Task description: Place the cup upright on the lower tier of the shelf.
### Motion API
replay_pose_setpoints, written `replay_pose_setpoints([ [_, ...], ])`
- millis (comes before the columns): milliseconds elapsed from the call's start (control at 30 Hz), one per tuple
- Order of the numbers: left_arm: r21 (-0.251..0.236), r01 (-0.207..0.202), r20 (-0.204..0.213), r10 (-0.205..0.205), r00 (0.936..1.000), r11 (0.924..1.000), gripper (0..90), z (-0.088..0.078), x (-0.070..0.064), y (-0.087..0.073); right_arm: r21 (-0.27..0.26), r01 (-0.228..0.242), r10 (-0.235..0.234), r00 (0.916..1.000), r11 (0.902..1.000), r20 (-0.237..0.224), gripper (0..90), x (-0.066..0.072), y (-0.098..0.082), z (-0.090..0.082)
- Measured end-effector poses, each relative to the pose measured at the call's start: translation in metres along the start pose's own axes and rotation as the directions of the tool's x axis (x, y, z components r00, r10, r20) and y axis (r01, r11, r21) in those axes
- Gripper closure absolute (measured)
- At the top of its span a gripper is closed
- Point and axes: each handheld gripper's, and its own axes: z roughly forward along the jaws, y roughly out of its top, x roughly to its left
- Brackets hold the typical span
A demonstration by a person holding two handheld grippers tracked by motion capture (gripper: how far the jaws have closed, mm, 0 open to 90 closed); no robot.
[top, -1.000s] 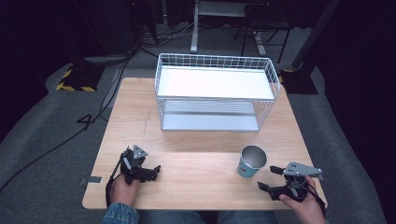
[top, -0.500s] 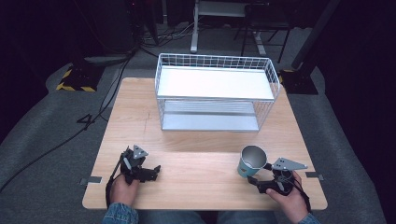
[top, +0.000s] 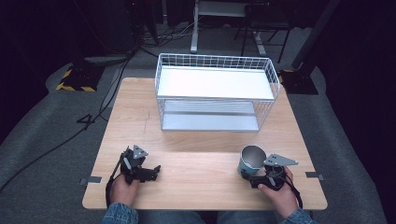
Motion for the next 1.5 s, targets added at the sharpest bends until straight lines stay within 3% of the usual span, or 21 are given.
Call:
replay_pose_setpoints([
  [233, 0.001, -0.001, -0.001, 0.001, 1.0000, 1.0000, 0.0, 0.000, 0.000, 0.000, -0.016, -0.007, 0.007, 1.0000, 0.9999, 0.001, 16.0, 0.003, -0.001, 0.007],
  [367, 0.002, -0.001, -0.001, 0.001, 1.0000, 1.0000, 0.0, 0.000, 0.000, 0.000, -0.033, -0.001, 0.002, 0.9998, 0.9995, 0.021, 21.7, 0.003, -0.003, 0.007],
  [1033, 0.002, -0.001, -0.002, 0.001, 1.0000, 1.0000, 0.0, 0.000, 0.000, 0.000, -0.055, -0.023, 0.025, 0.9991, 0.9982, 0.035, 22.3, 0.002, -0.004, 0.006],
  [1433, 0.001, 0.000, 0.000, 0.000, 1.0000, 1.0000, 0.0, 0.000, 0.000, 0.000, -0.065, -0.011, 0.012, 0.9996, 0.9978, 0.026, 22.3, 0.000, 0.017, 0.006],
  [1500, 0.000, 0.003, -0.002, -0.003, 1.0000, 1.0000, 0.0, 0.000, 0.000, 0.000, -0.065, 0.003, -0.001, 0.9997, 0.9979, 0.024, 22.4, 0.002, 0.027, 0.009],
])
